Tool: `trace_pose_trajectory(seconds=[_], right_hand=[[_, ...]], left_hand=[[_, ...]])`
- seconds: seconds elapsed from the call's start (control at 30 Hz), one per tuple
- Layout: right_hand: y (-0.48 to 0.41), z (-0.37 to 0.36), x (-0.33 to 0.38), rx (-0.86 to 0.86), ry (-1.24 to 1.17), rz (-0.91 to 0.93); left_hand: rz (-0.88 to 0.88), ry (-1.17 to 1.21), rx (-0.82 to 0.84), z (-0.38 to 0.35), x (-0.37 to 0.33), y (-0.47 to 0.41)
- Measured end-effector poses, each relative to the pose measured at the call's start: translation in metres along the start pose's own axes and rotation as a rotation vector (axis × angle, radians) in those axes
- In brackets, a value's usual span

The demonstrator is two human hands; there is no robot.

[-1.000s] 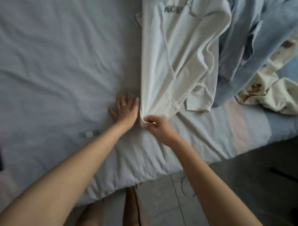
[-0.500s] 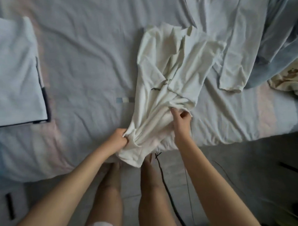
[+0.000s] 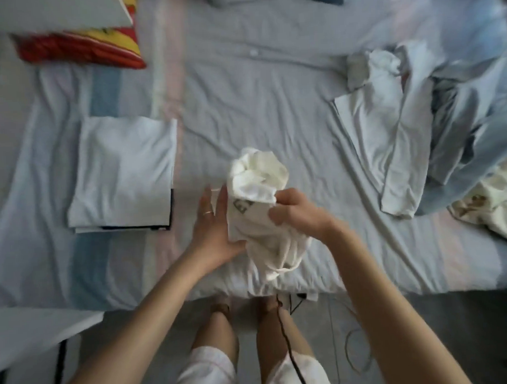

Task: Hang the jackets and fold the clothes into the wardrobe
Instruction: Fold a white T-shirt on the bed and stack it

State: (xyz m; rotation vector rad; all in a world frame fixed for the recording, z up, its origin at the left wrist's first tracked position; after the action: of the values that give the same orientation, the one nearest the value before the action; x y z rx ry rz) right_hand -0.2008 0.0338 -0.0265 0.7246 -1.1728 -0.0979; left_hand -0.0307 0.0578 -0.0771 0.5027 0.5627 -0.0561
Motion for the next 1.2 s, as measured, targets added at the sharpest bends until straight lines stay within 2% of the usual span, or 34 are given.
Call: trace_pose_trajectory(seconds=[0.07, 0.2, 0.3, 0.37, 0.5, 0.6, 0.7, 0.77, 0.9, 1.0, 1.1, 1.2], right_hand=[[0.027, 0.015, 0.044, 0.031, 0.111, 0.094], [0.094, 0.056, 0.146, -0.113, 0.18, 0.299], [0.142, 0.085, 0.203, -0.247, 0.039, 0.365], [0.166, 0.099, 0.23, -0.275, -0.066, 0.401], [0.207, 0.12, 0.286, -0.357, -0.134, 0.554], [0.219, 0.133, 0.309, -0.495, -0.096, 0.633], [0.231, 0.133, 0.318, -0.51, -0.143, 0.671], [0.242, 0.13, 0.327, -0.486, -0.185, 0.704], [0.259, 0.125, 0.34, -0.443, -0.375, 0.766], [0.269, 0.129, 0.343, -0.491, -0.528, 0.778], [0.273, 0.137, 0.344, -0.595, -0.403, 0.792], [0.261, 0.154, 0.335, -0.785, -0.266, 0.712]], left_hand=[[-0.053, -0.017, -0.141, 0.036, -0.019, 0.013], [-0.104, 0.216, -0.317, 0.112, -0.056, 0.052], [-0.062, 0.434, -0.202, 0.144, -0.078, 0.071], [-0.039, 0.52, -0.153, 0.155, -0.088, 0.076], [-0.127, 0.6, -0.113, 0.191, -0.129, 0.091], [-0.138, 0.786, -0.163, 0.22, -0.162, 0.101], [-0.227, 0.878, -0.152, 0.241, -0.191, 0.1], [-0.339, 0.765, -0.155, 0.251, -0.203, 0.1], [-0.443, 0.448, -0.253, 0.255, -0.223, 0.101], [-0.403, 0.604, -0.299, 0.258, -0.231, 0.109], [-0.295, 0.689, -0.295, 0.262, -0.224, 0.109], [-0.145, 0.873, -0.299, 0.277, -0.223, 0.119]])
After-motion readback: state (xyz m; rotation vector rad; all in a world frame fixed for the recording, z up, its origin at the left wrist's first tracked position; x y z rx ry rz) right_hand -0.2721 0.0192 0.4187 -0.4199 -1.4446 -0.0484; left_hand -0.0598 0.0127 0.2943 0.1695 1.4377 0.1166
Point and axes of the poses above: each hand's wrist, its own y-axis away from the middle knuckle, its own z-axis out of the back of the hand, x = y × z, the point moved 3 cm from there along -y, towards the middle knuckle, and after that the axes turned 1 degree about -z, right-handed, at the moved point
